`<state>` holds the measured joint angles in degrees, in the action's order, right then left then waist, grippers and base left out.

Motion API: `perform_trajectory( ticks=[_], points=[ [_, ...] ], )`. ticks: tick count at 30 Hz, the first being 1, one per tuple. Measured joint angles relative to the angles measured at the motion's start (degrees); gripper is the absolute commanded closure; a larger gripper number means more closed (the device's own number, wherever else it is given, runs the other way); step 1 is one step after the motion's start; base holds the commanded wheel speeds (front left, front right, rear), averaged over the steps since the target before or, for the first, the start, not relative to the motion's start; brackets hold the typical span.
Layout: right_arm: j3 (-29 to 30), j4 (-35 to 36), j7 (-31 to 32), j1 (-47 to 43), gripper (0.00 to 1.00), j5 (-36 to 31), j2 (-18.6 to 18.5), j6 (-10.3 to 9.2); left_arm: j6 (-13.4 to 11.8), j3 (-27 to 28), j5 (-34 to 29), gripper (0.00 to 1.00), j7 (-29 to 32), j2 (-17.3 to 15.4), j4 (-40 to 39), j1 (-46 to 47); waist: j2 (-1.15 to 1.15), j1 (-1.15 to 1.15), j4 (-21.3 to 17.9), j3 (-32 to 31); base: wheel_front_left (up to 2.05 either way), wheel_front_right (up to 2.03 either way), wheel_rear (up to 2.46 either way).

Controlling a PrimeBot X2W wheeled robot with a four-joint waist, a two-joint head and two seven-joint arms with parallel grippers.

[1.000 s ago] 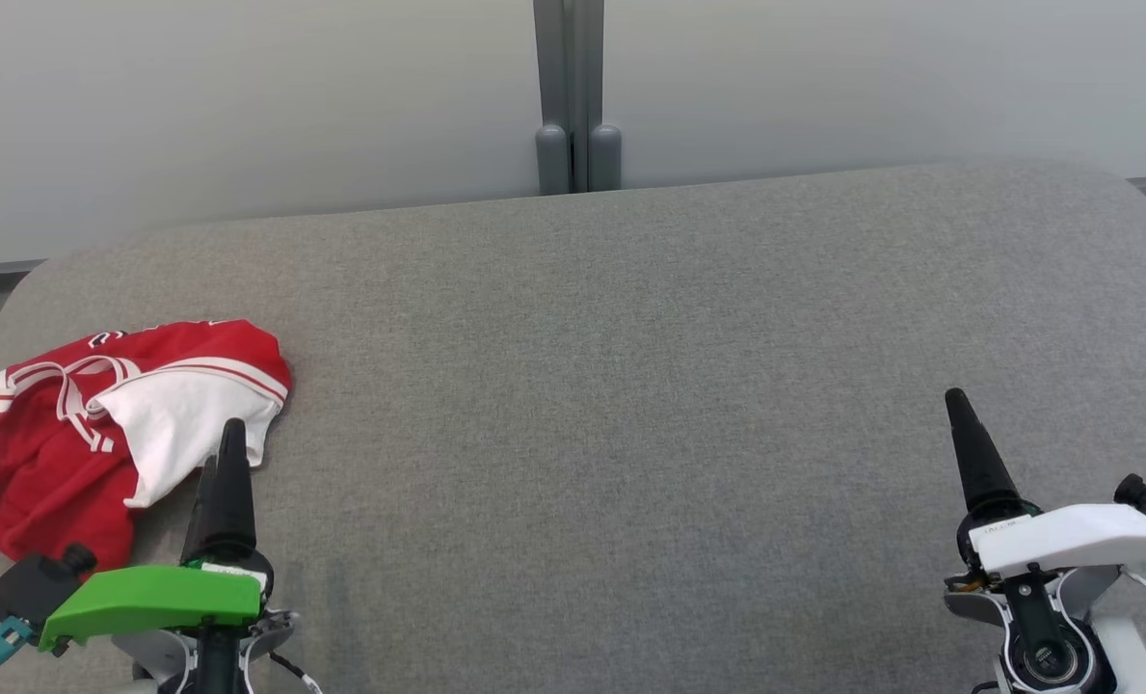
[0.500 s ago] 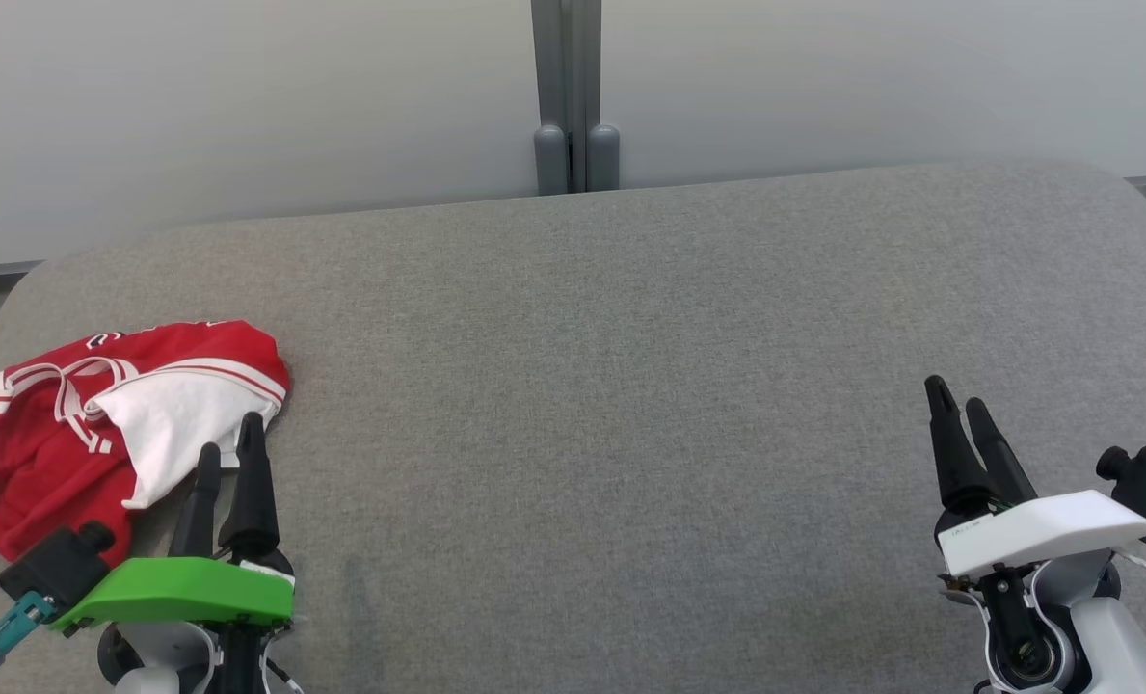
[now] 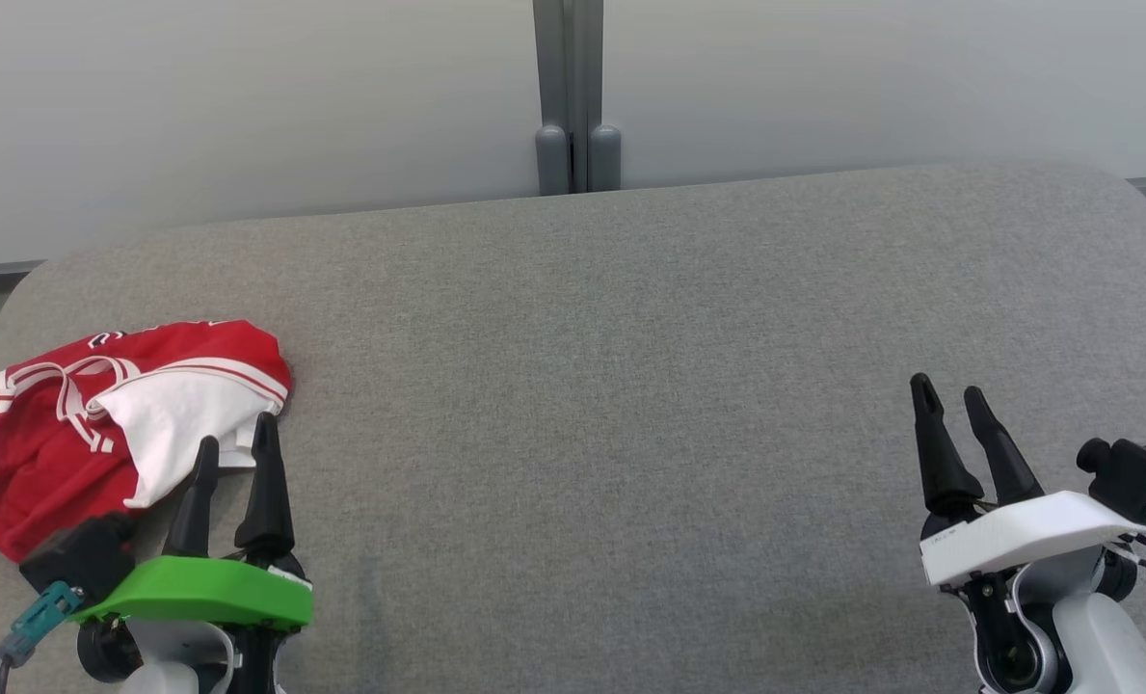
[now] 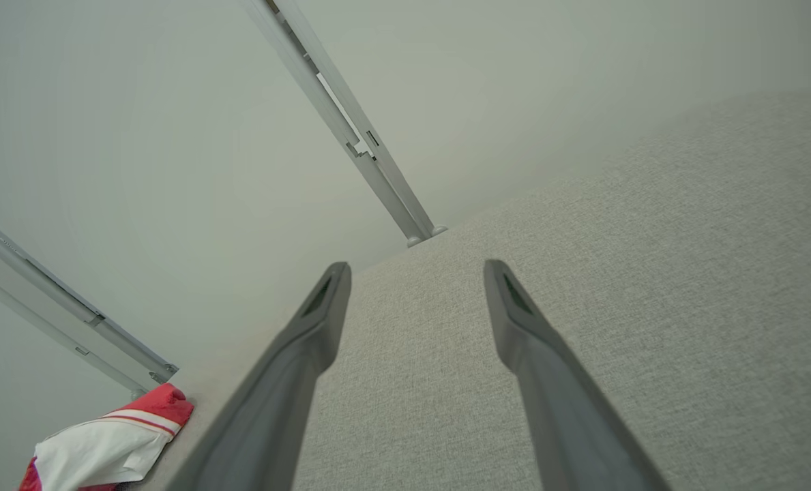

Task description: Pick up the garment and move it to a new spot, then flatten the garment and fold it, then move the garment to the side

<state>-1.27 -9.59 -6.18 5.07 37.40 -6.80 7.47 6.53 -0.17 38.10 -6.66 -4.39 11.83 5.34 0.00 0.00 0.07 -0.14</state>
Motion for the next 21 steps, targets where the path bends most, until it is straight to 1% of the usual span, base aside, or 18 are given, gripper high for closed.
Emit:
perform_trajectory(
  ticks=[9, 21],
  points=[
    [-0.9, 0.4, -1.0, 0.0, 0.0, -5.9, -0.3, 0.0, -0.3, -0.7, -6.1, 0.0, -1.5, -0.3, 0.1, 0.0, 0.0, 0.0, 0.0, -0.1, 0.0, 0.0, 0.0],
    [-1.5, 0.6, -1.4, 0.0, 0.0, -12.2, -0.3, 0.0, -0.8, -1.8, -13.4, 0.0, -3.1, -0.9, 1.2, 0.2, 0.0, 0.0, 0.0, -0.1, 0.0, 0.0, 0.0]
  ],
)
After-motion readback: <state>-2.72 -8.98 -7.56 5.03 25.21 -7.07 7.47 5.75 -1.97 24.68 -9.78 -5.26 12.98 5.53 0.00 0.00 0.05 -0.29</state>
